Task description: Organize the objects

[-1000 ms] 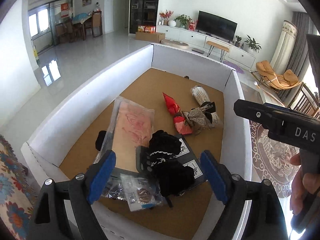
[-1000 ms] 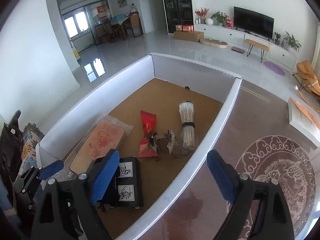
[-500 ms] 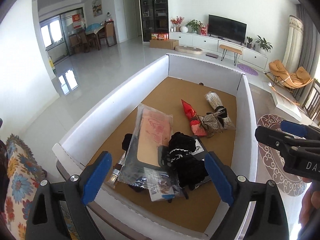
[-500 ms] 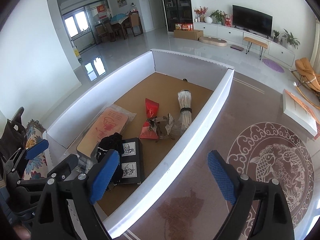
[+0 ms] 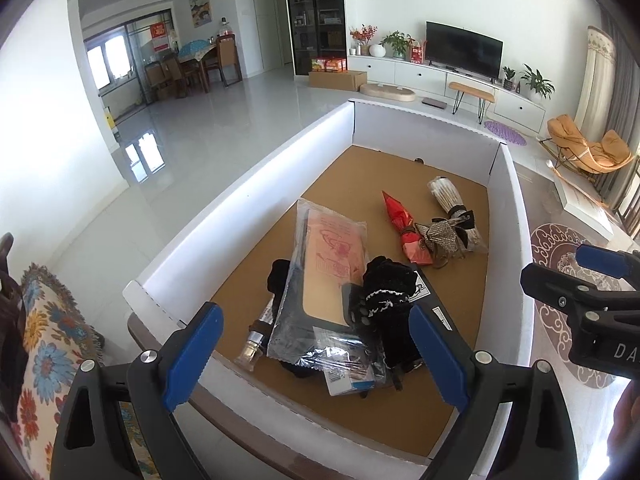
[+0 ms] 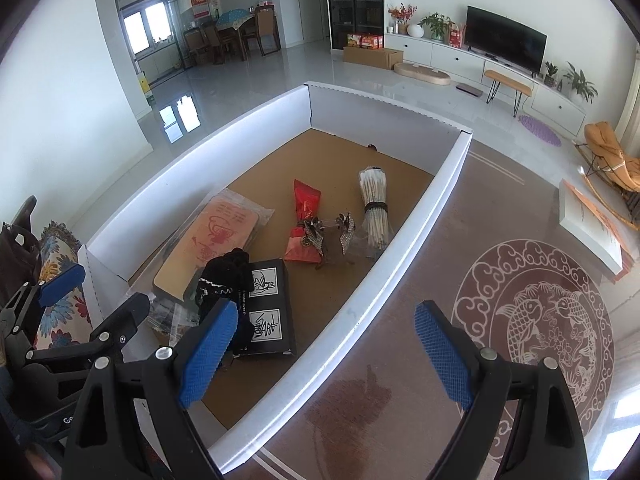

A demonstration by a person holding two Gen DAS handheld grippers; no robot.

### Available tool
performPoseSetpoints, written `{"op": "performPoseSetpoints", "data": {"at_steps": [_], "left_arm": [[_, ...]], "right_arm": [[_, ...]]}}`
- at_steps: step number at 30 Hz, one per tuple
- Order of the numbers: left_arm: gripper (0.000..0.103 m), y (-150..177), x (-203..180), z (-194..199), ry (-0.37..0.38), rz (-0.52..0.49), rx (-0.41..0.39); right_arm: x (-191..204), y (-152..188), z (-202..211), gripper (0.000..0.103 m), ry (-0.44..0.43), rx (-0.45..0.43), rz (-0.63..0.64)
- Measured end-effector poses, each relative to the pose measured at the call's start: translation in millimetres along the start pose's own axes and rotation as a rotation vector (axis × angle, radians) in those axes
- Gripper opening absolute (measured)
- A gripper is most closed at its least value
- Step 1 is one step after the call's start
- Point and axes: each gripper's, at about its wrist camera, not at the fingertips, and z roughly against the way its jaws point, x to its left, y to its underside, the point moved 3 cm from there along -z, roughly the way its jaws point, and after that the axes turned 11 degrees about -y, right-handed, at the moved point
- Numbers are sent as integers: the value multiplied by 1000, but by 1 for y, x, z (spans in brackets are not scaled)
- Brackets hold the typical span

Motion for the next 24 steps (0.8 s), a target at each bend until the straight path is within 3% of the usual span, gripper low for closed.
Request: {"op": "performPoseSetpoints", "data": {"at_steps": [8,24], "left_arm": [[95,1,17,-7,34,27,50],[95,-15,40,2,29,31,22]], "right_arm": [[10,0,-1,94,-1,34,-54],[28,-16,2,95,-25,28,-127]]}}
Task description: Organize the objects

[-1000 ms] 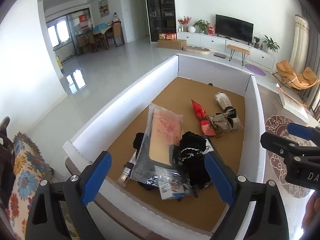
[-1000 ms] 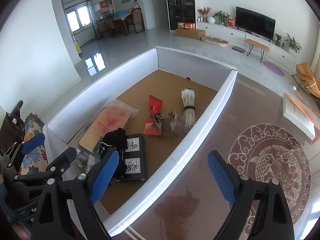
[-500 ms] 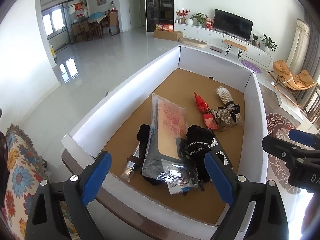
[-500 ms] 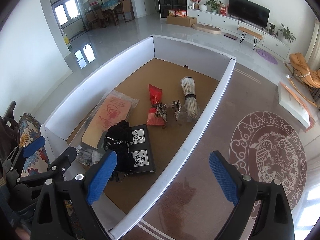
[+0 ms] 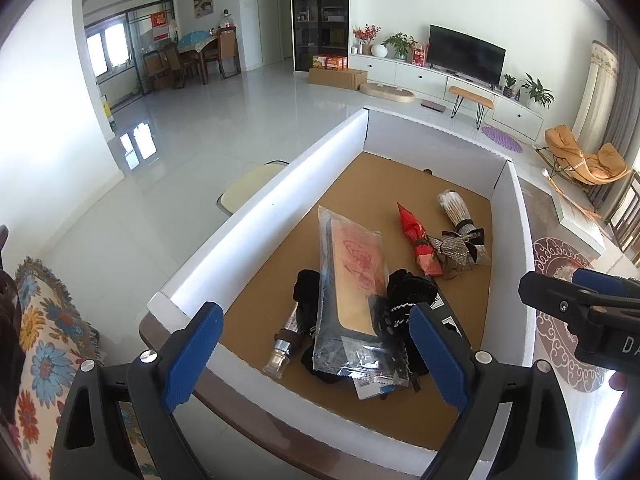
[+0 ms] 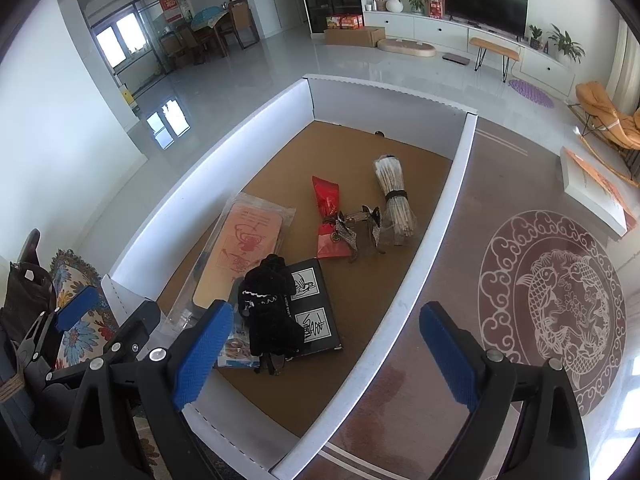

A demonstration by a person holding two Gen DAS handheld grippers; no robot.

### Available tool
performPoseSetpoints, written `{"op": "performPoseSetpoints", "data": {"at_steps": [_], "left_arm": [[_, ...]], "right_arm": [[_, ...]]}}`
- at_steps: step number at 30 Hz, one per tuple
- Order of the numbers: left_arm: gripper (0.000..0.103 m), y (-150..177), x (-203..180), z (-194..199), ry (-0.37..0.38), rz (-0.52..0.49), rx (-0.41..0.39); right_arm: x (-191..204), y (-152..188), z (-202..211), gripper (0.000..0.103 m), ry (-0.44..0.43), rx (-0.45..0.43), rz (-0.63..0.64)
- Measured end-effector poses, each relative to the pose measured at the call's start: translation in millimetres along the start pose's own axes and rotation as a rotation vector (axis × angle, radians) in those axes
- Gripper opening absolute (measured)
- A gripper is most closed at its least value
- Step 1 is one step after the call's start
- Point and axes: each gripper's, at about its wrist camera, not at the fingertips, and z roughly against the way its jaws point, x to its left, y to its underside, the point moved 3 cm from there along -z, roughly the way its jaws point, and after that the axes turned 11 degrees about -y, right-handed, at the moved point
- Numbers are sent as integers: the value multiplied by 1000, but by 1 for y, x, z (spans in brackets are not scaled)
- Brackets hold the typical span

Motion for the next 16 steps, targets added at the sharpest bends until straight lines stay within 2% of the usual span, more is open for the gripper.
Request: {"op": "performPoseSetpoints", "data": {"at_steps": [6,11,16], "left_arm": [[95,-4,4,-2,-13,8,-11],[95,-4,5,1,21,27,-41],[95,-5,7,5,-33,59,-72]], "right_arm": [[2,-2,-3,95,28,-8,26],[4,-2,-3,95,51,-21,59],[5,-2,-2,95,49,-30,66]]}}
